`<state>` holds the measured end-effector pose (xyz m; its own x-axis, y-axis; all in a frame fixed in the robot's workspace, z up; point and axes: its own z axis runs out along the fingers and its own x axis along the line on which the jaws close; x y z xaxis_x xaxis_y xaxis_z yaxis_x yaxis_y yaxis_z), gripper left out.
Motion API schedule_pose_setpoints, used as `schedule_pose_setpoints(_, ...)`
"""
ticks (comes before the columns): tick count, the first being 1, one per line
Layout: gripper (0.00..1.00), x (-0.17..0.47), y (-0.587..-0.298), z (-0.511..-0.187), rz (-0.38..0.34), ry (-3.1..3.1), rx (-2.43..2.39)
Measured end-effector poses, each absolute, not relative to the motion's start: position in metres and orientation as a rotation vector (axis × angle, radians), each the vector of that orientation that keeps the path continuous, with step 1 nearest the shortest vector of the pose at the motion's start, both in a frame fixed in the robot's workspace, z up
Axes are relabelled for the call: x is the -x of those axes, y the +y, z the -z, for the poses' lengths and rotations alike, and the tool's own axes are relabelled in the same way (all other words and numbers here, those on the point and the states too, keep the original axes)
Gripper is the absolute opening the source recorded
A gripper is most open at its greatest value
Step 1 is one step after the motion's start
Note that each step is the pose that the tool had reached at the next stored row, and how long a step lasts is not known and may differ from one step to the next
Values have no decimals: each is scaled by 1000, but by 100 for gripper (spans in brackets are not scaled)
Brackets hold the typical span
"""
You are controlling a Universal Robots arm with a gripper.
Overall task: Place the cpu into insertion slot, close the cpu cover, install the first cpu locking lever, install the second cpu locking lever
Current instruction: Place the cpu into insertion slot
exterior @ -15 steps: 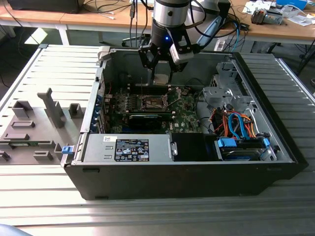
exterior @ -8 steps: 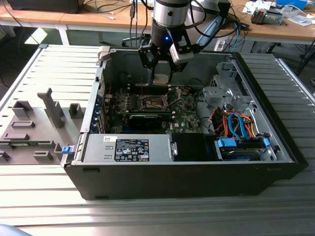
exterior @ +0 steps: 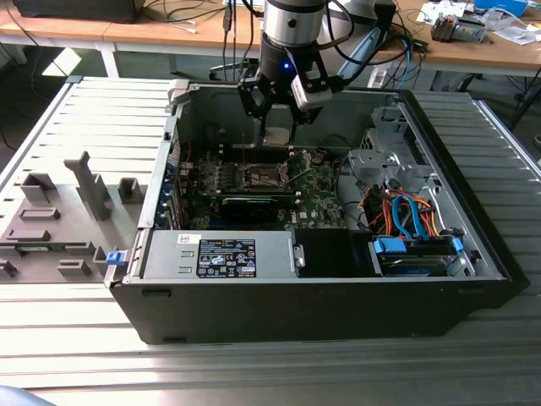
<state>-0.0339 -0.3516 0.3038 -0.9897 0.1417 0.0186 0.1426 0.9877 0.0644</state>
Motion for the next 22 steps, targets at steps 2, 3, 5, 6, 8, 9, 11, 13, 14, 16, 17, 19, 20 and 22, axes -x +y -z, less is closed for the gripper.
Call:
schedule_pose_setpoints(2, 54, 34, -352, -304, 103, -3118, 225)
schedule_pose_setpoints(3, 54, 34, -352, -304, 103, -3118, 227)
schedule_pose_setpoints(5, 54, 34, -352, -304, 103, -3118, 229)
schedule_pose_setpoints(6, 54, 34, -352, -304, 103, -3118, 230)
schedule_pose_setpoints(8, 54, 34, -352, -304, 103, -3118, 231)
schedule_pose_setpoints(9, 54, 34, -352, -304, 103, -3118, 232)
schedule_pose_setpoints(11, 54, 34, -352, -304, 103, -3117, 234)
schedule_pose_setpoints(13, 54, 34, -352, -304, 103, -3117, 236)
schedule_pose_setpoints(14, 54, 34, -352, -304, 103, -3117, 237)
schedule_pose_setpoints(16, 54, 34, -352, -304, 103, -3117, 239)
schedule_pose_setpoints(17, 54, 34, -352, -304, 103, -3117, 240)
schedule_pose_setpoints(19, 54, 34, -352, -304, 103, -3117, 242)
schedule_pose_setpoints(20, 54, 34, -352, -304, 103, -3117, 243)
schedule_pose_setpoints(22, 54, 34, -352, -304, 103, -3117, 245)
